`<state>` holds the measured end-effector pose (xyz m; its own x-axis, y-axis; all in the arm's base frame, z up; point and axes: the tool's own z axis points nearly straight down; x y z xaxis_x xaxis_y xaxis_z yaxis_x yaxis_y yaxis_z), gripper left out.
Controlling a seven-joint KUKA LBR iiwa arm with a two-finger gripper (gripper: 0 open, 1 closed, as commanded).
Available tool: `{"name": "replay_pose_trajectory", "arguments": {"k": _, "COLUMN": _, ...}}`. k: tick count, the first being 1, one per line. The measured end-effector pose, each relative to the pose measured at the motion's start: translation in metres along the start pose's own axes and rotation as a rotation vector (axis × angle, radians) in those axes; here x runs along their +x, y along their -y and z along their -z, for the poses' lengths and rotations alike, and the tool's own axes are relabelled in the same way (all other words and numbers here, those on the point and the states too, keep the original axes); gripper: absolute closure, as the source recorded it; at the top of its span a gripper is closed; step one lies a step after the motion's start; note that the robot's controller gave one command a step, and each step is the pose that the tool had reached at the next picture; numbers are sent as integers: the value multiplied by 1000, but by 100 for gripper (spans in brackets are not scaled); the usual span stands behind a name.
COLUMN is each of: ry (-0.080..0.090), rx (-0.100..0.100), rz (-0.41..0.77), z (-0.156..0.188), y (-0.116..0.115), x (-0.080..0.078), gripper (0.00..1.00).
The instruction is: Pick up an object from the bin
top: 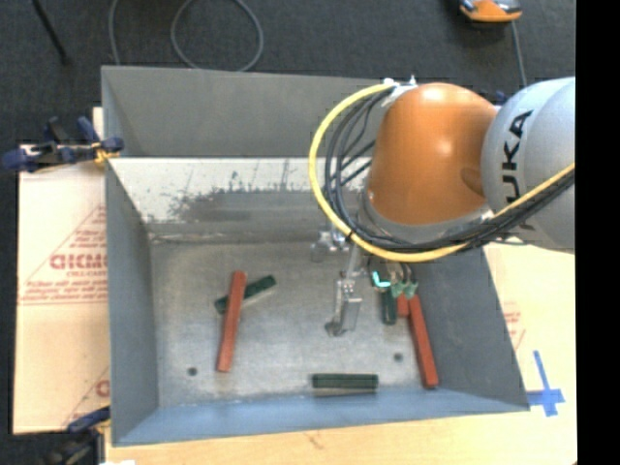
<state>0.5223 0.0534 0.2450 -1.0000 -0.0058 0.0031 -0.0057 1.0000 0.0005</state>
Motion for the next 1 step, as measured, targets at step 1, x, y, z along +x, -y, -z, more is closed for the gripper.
{"name": "replay_pose_trajectory", "arguments": {"k": 1, "ry": 4, "rx": -1, "rz": -97, "z": -108, "y": -11, "x": -74, "gripper": 0}}
